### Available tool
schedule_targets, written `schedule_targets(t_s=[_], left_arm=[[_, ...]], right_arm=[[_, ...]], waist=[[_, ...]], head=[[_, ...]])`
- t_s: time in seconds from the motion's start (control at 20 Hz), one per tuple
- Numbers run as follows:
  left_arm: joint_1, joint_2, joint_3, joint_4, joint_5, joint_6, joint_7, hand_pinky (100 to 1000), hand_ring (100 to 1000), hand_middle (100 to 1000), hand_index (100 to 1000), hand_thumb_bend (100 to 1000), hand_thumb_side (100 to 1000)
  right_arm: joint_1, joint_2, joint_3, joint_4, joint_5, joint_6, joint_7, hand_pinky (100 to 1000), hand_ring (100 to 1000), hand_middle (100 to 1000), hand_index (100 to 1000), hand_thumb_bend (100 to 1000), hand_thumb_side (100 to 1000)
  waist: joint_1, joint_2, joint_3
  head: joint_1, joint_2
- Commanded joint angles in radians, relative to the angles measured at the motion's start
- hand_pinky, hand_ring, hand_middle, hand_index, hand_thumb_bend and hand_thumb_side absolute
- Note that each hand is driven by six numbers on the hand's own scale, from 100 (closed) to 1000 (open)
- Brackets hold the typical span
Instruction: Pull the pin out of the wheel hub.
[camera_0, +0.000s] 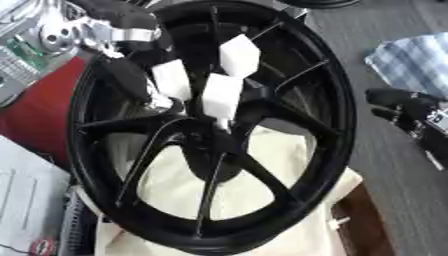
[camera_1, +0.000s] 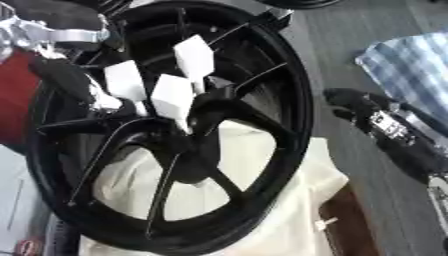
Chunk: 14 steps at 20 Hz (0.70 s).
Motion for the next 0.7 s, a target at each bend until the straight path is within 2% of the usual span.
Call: schedule_targets(t_s=[0.05,0.15,0.2,0.25,0.45,0.55,0.7], left_arm=[[-0.014,0.025,0.013,-0.001,0.002,0.072,-0.067,837,692,495,631,349,451],[-0.017,0.024,0.019,-0.01,0.021,0.084,-0.067,831,680,482,619,324,388],[-0.018,0.024,0.022,-0.016,0.03,0.091,-0.067,823,666,474,612,316,307],[-0.019,0.024,0.026,-0.023,0.039,0.098,-0.067,820,659,469,605,321,265],[-0.015,0.037,0.033,-0.051,0.059,0.121,-0.067,789,605,421,545,294,290],[-0.01,0.048,0.039,-0.063,0.061,0.128,-0.067,786,590,383,486,272,320],[-0.005,0.065,0.068,-0.089,0.068,0.136,-0.067,783,578,360,448,238,325]], right_arm=[[-0.001,-0.009,-0.006,-0.02,0.003,0.001,-0.001,1000,999,916,797,100,769],[0.0,-0.008,-0.007,-0.02,0.003,0.001,-0.001,1000,999,916,797,100,769],[0.001,-0.007,-0.007,-0.02,0.003,0.002,-0.001,1000,999,916,797,100,769],[0.001,-0.007,-0.007,-0.02,0.003,0.002,-0.001,1000,999,916,797,100,769],[0.0,-0.007,-0.008,-0.02,0.001,0.003,-0.001,1000,999,916,797,100,767],[0.001,-0.008,-0.009,-0.02,0.0,0.003,-0.002,1000,999,916,797,100,767],[0.002,-0.009,-0.009,-0.02,-0.002,0.002,-0.001,1000,999,916,798,100,765]], waist=[[-0.005,-0.016,-0.002],[-0.006,-0.017,-0.002],[-0.006,-0.017,-0.002],[-0.006,-0.017,-0.002],[-0.006,-0.019,-0.001],[-0.006,-0.02,0.0],[-0.007,-0.022,0.001]], head=[[0.004,-0.015],[0.004,-0.015],[0.004,-0.015],[0.004,-0.016],[0.005,-0.014],[0.005,-0.011],[0.003,-0.01]])
